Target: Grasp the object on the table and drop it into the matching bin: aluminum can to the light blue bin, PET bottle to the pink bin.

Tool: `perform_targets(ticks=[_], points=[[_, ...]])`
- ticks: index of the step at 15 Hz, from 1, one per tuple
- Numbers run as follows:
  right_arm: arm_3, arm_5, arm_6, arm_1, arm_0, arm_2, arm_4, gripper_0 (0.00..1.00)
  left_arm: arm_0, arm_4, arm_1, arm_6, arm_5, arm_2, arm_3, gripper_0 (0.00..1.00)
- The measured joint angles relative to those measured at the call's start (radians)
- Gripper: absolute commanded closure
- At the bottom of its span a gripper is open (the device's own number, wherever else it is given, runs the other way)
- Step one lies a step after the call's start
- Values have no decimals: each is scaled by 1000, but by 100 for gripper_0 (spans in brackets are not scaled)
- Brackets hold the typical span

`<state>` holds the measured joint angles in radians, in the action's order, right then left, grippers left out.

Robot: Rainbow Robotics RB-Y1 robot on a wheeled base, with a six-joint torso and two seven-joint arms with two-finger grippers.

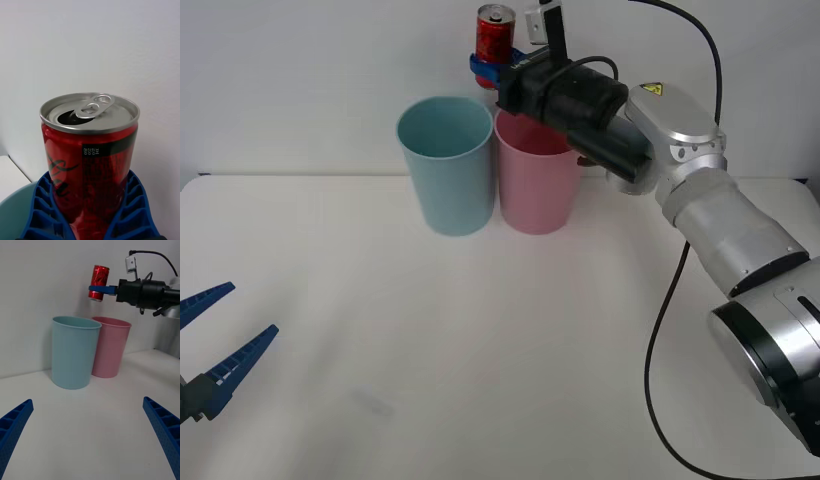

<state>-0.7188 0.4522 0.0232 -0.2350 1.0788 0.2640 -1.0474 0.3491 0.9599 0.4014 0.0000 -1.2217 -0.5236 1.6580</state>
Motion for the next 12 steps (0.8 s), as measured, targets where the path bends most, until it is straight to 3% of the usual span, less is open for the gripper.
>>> perform_targets(ticks=[4, 12], points=[[144, -42, 0, 77, 108, 1, 0, 100, 0, 0, 0, 0, 0, 0, 0, 0], [160, -159, -24, 174, 135, 96, 0, 100, 0, 0, 0, 0, 0, 0, 0, 0]])
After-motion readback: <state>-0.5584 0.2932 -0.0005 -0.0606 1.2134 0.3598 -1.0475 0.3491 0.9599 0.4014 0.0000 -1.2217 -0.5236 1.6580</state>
